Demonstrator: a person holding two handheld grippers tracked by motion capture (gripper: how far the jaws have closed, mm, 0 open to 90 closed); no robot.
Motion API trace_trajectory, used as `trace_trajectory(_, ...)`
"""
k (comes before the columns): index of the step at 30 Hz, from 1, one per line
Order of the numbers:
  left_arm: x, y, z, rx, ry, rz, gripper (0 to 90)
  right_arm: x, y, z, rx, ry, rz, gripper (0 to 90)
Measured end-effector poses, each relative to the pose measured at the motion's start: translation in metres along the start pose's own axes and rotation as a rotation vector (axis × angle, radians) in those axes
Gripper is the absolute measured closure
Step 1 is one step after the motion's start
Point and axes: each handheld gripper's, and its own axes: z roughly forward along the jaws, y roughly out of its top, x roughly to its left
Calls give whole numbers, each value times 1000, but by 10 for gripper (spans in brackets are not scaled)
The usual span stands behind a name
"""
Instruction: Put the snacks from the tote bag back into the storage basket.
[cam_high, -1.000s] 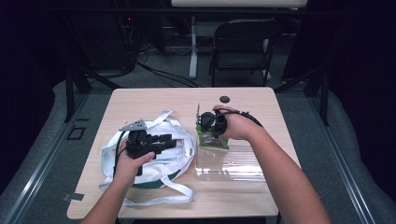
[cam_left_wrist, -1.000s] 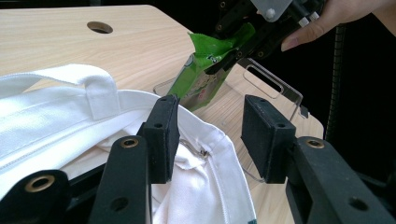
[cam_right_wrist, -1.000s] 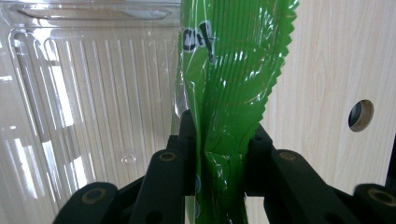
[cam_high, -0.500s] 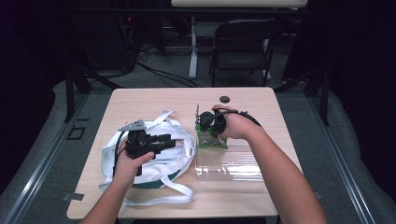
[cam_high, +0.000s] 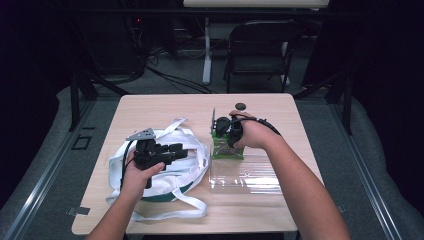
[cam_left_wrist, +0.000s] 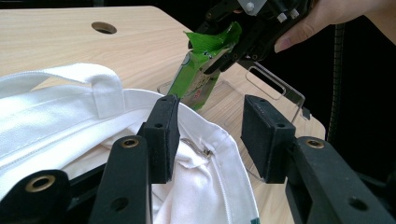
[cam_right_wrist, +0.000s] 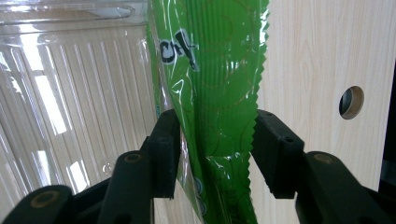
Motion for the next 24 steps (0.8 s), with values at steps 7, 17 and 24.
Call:
trace_trajectory(7, 1, 0, 0, -1, 3, 0, 564, -2, -1, -3, -13, 5, 30, 483)
trace_trajectory(17, 1, 0, 1, -2, 4, -3, 563, -1, -2, -6, -12, 15, 36, 443)
trace_trajectory(24, 1, 0, 1, -11, 2, -11, 535, 0, -1, -7, -29, 14, 48, 399)
